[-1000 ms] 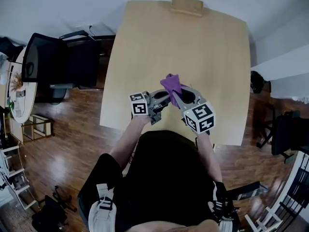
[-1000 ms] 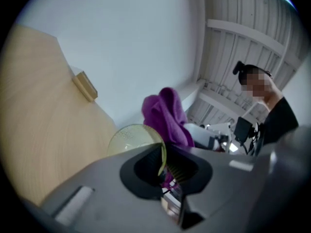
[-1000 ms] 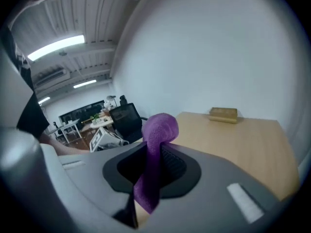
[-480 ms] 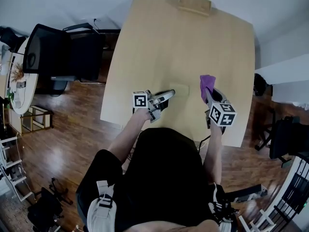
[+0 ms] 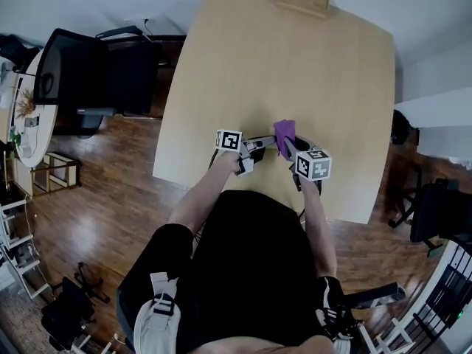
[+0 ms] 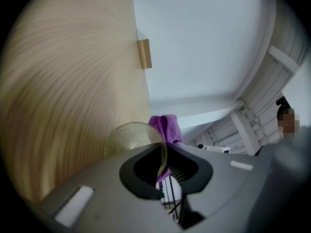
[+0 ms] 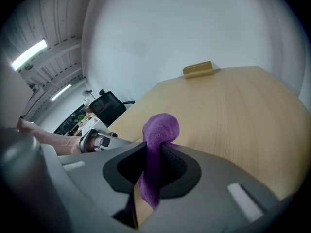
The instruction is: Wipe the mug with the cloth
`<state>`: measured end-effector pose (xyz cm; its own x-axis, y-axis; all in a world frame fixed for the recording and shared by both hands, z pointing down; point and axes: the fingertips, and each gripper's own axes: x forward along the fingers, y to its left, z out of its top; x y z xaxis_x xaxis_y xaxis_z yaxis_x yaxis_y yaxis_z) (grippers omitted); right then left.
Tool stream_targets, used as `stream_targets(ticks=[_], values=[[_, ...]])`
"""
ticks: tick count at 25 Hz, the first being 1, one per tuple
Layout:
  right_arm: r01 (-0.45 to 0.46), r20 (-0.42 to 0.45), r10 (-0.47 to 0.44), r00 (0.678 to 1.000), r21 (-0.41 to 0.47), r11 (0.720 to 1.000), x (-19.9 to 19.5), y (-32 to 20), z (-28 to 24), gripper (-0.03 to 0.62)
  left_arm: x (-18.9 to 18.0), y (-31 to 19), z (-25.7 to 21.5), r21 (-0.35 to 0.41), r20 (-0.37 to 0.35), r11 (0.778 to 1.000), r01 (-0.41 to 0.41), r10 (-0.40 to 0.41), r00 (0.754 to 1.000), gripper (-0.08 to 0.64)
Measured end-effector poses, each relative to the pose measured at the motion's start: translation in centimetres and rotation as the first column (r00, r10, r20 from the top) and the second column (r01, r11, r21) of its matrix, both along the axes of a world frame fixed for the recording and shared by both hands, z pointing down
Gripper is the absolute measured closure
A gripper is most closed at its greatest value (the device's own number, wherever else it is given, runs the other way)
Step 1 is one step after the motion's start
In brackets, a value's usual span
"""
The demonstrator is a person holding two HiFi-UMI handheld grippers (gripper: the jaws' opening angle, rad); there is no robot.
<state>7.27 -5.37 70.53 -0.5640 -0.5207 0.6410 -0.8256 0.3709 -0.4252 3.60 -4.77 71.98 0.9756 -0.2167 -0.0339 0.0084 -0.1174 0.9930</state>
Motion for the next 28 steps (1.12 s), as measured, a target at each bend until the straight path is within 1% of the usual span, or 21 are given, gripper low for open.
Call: stream_targets(ticks=[3,4,5,6,7,9,10,11,12,14,16,17,18,19,21,23,25,27,28], values=[[-0.020,0.027,0.020,0.999,-0.002,1.000,0.0,-1.1,1.1,0.529,-0.4,-0.4,0.4,0.013,0.005,1.000,0.002,-0.003,1.000,0.505],[-0.026,0.033,0.026,0.999,0.005,1.000,0.0,-1.5,1.1,0.529,-0.4,-0.4,0.3,0.028,0.010,1.000,-0.007,0.007,1.000,0.500],[-0.030,0.034,0.030,0.999,0.012,0.999,0.0,-2.0,1.1,0.529,-0.5,-0.2,0.2,0.054,0.021,0.998,-0.028,0.027,0.999,0.486],[-0.033,0.037,0.033,0.999,0.018,0.999,-0.1,-2.4,1.0,0.529,-0.7,0.1,0.2,0.086,0.038,0.995,-0.056,0.053,0.998,0.448],[-0.037,0.042,0.036,0.998,0.021,0.999,-0.2,-2.8,1.0,0.529,-1.0,0.4,0.2,0.124,0.063,0.989,-0.083,0.076,0.995,0.430],[-0.045,0.060,0.043,0.997,0.024,0.999,-0.3,-3.4,1.1,0.529,-1.5,0.7,0.6,0.219,0.148,0.968,-0.121,0.089,0.985,0.431],[-0.048,0.069,0.046,0.997,0.024,0.999,-0.3,-3.7,1.2,0.529,-1.7,0.7,0.9,0.263,0.190,0.956,-0.132,0.083,0.978,0.431],[-0.053,0.080,0.051,0.996,0.024,0.998,-0.2,-3.8,1.2,0.529,-1.7,0.6,1.0,0.296,0.215,0.945,-0.136,0.073,0.974,0.442],[-0.059,0.092,0.057,0.994,0.022,0.998,-0.2,-3.9,1.2,0.529,-1.6,0.6,0.9,0.321,0.222,0.938,-0.132,0.061,0.973,0.462],[-0.077,0.118,0.075,0.990,0.010,0.997,0.0,-4.1,1.1,0.529,-1.5,0.4,0.4,0.361,0.210,0.925,-0.121,0.046,0.977,0.484],[-0.109,0.145,0.109,0.983,-0.012,0.994,0.7,-4.1,0.2,0.529,-1.4,0.5,-0.3,0.409,0.203,0.904,-0.126,0.044,0.978,0.517],[-0.130,0.164,0.131,0.978,-0.019,0.991,1.2,-4.2,-0.7,0.529,-1.5,0.6,-0.8,0.441,0.208,0.887,-0.136,0.047,0.977,0.518],[-0.149,0.184,0.150,0.971,-0.018,0.989,1.6,-4.3,-2.1,0.529,-1.5,0.8,-1.4,0.479,0.214,0.864,-0.152,0.053,0.975,0.518],[-0.158,0.202,0.156,0.967,-0.008,0.987,1.8,-4.5,-3.8,0.529,-1.6,1.1,-2.1,0.520,0.223,0.837,-0.172,0.061,0.973,0.518],[-0.131,0.200,0.121,0.972,0.037,0.991,1.2,-5.1,-7.5,0.529,-1.6,1.8,-3.5,0.604,0.247,0.767,-0.217,0.079,0.966,0.518],[-0.053,0.146,0.037,0.989,0.103,0.993,-0.8,-5.6,-11.0,0.529,-1.4,2.3,-5.1,0.676,0.269,0.691,-0.256,0.093,0.959,0.518],[0.058,0.050,-0.067,0.996,0.161,0.985,-3.4,-5.5,-13.2,0.529,-1.1,2.7,-6.8,0.735,0.277,0.618,-0.279,0.102,0.956,0.518],[0.171,-0.059,-0.163,0.985,0.174,0.970,-5.5,-4.8,-13.5,0.529,-0.5,3.1,-8.9,0.785,0.261,0.556,-0.274,0.104,0.960,0.518],[0.208,-0.095,-0.195,0.976,0.163,0.964,-6.0,-4.3,-13.0,0.529,-0.3,3.2,-9.9,0.806,0.247,0.531,-0.264,0.104,0.963,0.518]])
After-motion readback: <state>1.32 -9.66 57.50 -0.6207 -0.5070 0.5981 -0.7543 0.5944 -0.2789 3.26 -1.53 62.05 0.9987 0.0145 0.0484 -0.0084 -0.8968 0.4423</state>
